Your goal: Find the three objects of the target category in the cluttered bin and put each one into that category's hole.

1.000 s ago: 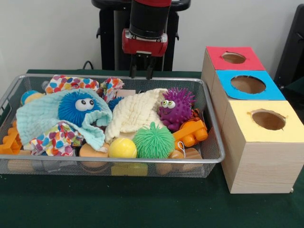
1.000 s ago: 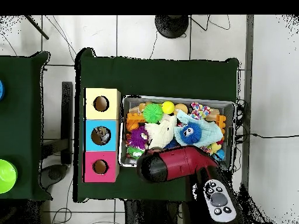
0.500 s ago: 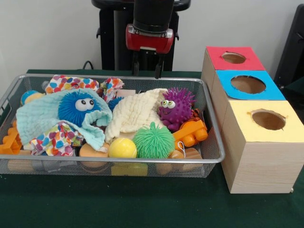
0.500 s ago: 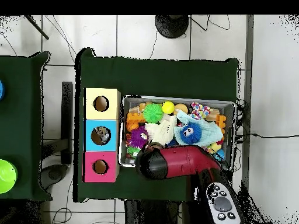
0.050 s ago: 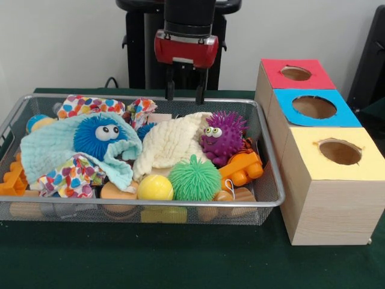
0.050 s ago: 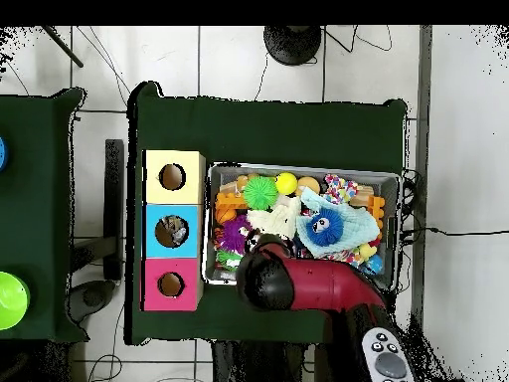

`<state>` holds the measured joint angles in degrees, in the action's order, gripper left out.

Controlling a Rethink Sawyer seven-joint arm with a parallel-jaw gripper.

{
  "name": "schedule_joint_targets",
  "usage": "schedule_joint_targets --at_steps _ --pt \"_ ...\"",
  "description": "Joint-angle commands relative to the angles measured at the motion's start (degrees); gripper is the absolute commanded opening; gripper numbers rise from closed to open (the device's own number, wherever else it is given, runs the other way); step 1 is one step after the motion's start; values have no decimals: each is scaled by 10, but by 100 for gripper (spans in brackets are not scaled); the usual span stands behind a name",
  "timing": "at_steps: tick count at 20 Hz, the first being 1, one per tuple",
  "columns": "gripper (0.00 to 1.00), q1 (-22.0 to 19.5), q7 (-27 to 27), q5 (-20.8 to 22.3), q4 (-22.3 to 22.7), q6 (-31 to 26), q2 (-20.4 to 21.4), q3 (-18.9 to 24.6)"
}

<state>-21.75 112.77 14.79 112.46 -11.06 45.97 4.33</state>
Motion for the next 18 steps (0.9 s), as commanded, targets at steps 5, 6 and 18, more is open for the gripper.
schedule_joint_targets --at_steps 5,6,18 --pt "100 -31 225 -127 110 118 -27 -20" --pt "100 -33 226 -132 113 125 -28 -20" --pt "100 16 166 -128 43 129 -85 -52"
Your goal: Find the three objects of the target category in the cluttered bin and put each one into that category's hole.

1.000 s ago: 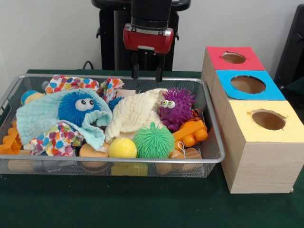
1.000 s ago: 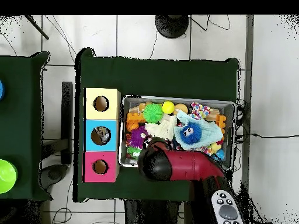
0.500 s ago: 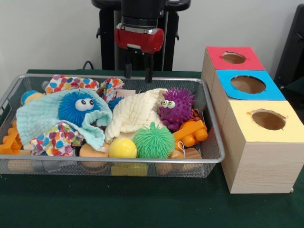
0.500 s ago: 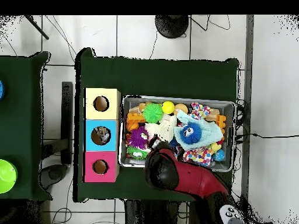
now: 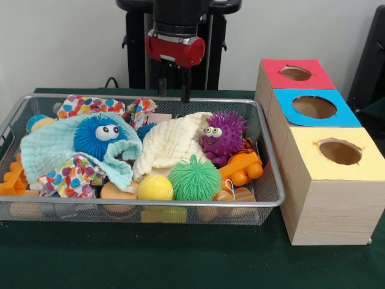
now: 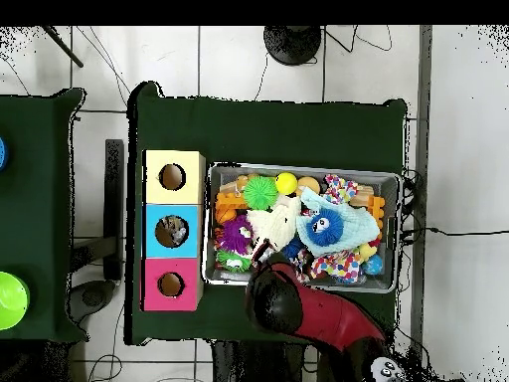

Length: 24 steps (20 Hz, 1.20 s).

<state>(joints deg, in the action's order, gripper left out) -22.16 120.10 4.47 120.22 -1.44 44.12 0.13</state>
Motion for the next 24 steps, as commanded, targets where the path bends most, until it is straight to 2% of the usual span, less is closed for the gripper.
schedule_joint_targets --at_steps 1,7,17,24 --pt "100 23 88 -22 -44 34 -75 -11" --pt "100 24 72 -14 -83 36 -110 -3" --pt "100 6 61 -3 -102 43 -135 23" --pt "100 6 58 -3 -108 38 -141 22"
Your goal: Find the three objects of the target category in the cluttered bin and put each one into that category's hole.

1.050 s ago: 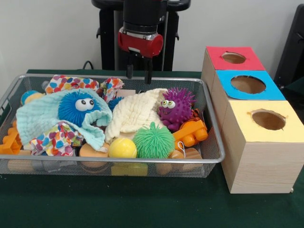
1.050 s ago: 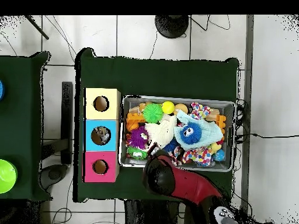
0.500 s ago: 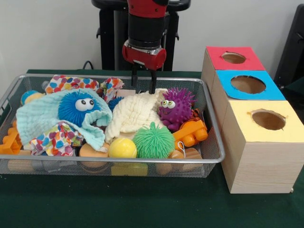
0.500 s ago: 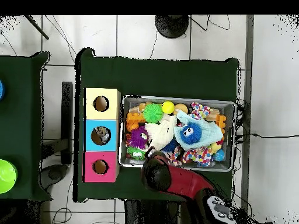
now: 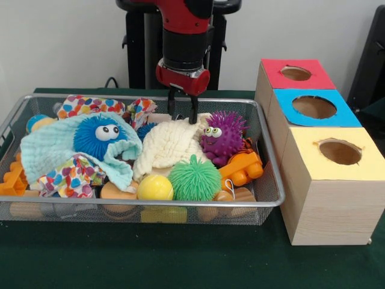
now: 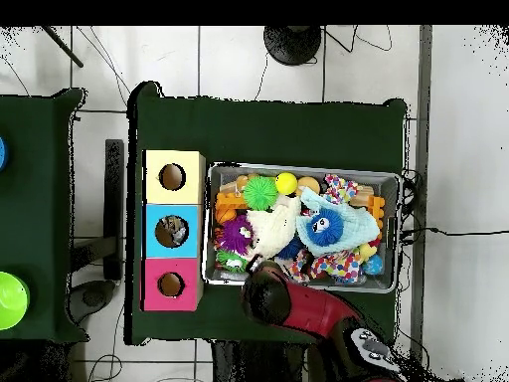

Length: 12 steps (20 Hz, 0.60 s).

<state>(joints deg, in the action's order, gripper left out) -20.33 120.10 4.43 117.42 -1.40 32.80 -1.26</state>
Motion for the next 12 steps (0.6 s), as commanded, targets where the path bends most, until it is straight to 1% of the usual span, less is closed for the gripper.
schedule_joint_targets --at_steps 1,5,10,11,12 --pt "100 -9 57 -3 -83 35 -30 33" --pt "100 -9 53 -1 -94 34 -44 36" --pt "100 -14 45 4 -102 20 -48 41" --pt "100 -14 42 7 -102 17 -48 42" --pt "100 -16 27 19 -104 6 -47 45"
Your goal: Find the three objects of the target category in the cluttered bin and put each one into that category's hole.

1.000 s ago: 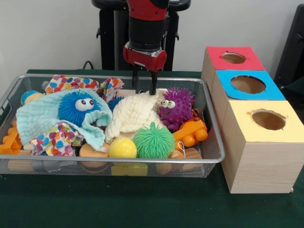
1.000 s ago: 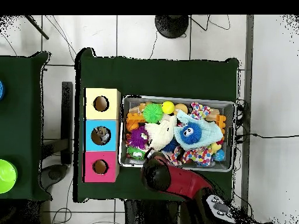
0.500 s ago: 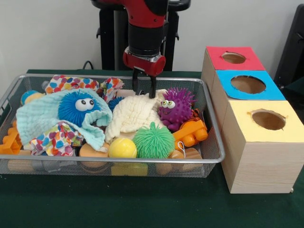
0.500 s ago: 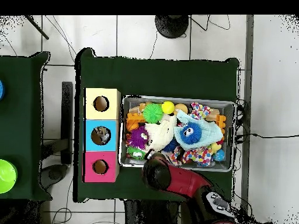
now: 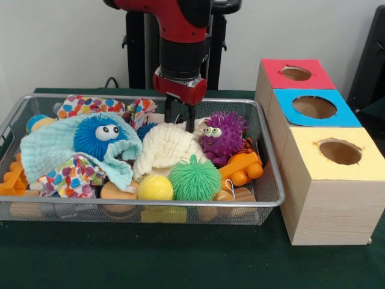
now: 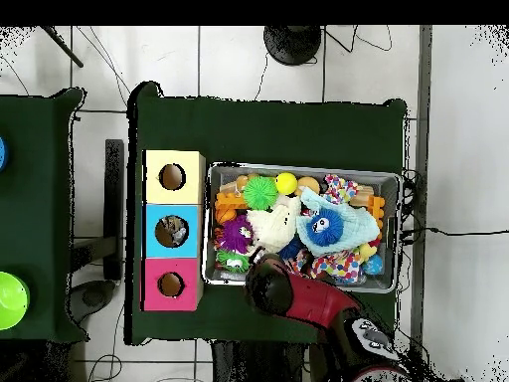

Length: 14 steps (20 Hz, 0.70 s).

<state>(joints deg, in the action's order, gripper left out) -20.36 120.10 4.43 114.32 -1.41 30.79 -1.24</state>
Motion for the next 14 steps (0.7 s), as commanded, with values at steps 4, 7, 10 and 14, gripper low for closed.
schedule_joint_targets --at_steps 4,7,10,14 --pt "0 -12 24 25 -76 4 -26 42" --pt "0 -10 24 29 -77 5 -26 40" --pt "0 -7 27 30 -79 7 -26 36" --pt "0 -13 29 40 -69 27 -17 46"
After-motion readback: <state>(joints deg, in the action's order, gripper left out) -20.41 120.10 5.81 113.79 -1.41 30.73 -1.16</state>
